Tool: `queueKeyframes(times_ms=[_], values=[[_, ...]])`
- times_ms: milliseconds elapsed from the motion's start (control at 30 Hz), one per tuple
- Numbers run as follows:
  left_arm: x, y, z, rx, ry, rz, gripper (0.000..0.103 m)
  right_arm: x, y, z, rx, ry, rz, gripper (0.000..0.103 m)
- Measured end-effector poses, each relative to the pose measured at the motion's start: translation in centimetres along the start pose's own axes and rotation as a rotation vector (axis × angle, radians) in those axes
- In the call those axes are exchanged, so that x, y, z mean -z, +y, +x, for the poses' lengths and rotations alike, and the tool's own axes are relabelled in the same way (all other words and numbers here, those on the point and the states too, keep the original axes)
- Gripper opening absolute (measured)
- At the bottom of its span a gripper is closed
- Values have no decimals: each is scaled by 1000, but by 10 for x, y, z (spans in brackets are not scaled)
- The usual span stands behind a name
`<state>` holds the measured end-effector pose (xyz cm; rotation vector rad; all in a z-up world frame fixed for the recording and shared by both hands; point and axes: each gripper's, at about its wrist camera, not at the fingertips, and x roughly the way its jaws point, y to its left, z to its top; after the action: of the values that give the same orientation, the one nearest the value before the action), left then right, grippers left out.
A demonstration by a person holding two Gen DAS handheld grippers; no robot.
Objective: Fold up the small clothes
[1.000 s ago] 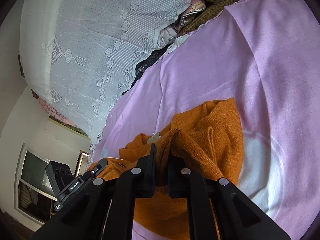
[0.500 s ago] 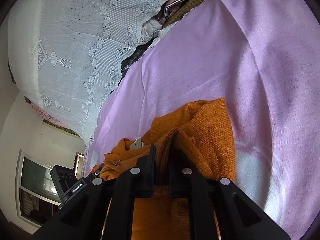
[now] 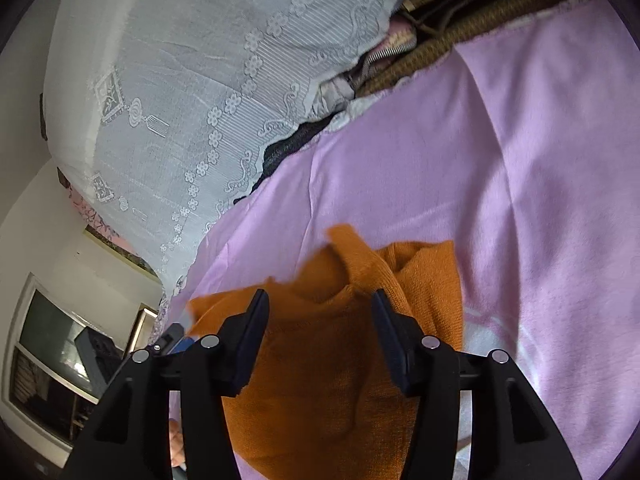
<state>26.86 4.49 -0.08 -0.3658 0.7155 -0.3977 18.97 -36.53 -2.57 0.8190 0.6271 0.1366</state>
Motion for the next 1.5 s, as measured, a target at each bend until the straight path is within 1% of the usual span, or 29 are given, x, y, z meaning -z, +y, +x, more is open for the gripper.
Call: queueKeyframes(times_ms=[67, 133, 200, 267, 300, 333, 433, 500, 533, 600, 633, 667, 733, 767, 833, 867, 967, 1000, 1067, 1133, 1167, 1233, 1267, 1367, 1433, 1467, 1500], values=[[-2, -2, -5, 29, -6, -11, 73, -1, 6, -7, 8, -40, -24, 54], [0, -11, -2, 67, 17, 13, 73, -1, 13, -8, 3, -49, -58, 52], [5, -22, 5, 93, 49, 49, 73, 2, 22, -3, -9, -34, -87, 49], [10, -40, 20, 94, 84, 107, 73, 6, 33, 15, -24, 21, -120, 46], [13, -46, 28, 85, 94, 135, 74, 9, 36, 22, -28, 43, -126, 45], [16, -52, 38, 58, 104, 170, 75, 11, 39, 35, -27, 78, -131, 45], [19, -50, 62, -35, 130, 189, 75, 11, 40, 66, 7, 123, -142, 45], [19, -39, 72, -79, 146, 177, 75, 6, 31, 77, 45, 127, -129, 44], [19, -29, 80, -106, 159, 168, 75, 1, 23, 80, 85, 115, -122, 44], [19, -20, 86, -148, 156, 166, 75, -5, 10, 76, 165, 78, -134, 42], [19, -19, 84, -149, 154, 169, 75, -8, 3, 71, 194, 54, -134, 40], [19, -21, 83, -162, 147, 180, 75, -10, -4, 68, 184, 51, -112, 38], [20, -23, 80, -226, 123, 212, 75, -12, -13, 62, 165, 40, -72, 37], [19, -21, 80, -228, 122, 207, 75, -13, -15, 57, 179, 19, -65, 37], [17, -16, 73, -204, 116, 179, 75, -12, -19, 47, 197, -18, -57, 38], [16, -15, 68, -193, 109, 170, 75, -11, -20, 41, 187, -29, -44, 39], [17, -19, 51, -168, 84, 160, 79, -4, -16, 23, 139, -55, -19, 48], [19, -23, 45, -149, 79, 164, 79, -1, -10, 20, 126, -60, -26, 48], [24, -32, 34, -91, 81, 183, 81, 7, 6, 14, 74, -45, -65, 48], [32, -40, 28, -72, 87, 202, 84, 19, 21, 12, 36, -16, -100, 48], [36, -42, 27, -76, 92, 213, 86, 25, 26, 11, 24, -2, -113, 50], [46, -45, 28, -99, 111, 235, 86, 41, 32, 11, 5, 44, -133, 52], [51, -43, 30, -122, 124, 240, 86, 48, 32, 12, 5, 65, -135, 53], [62, -37, 29, -185, 130, 265, 87, 63, 22, 11, 54, 91, -140, 52], [66, -31, 22, -236, 116, 283, 90, 64, 11, 5, 52, 81, -140, 49], [67, -26, 19, -262, 111, 275, 94, 63, 6, 0, 61, 70, -135, 48], [66, -21, 18, -283, 111, 261, 96, 61, 1, -5, 69, 55, -125, 47]])
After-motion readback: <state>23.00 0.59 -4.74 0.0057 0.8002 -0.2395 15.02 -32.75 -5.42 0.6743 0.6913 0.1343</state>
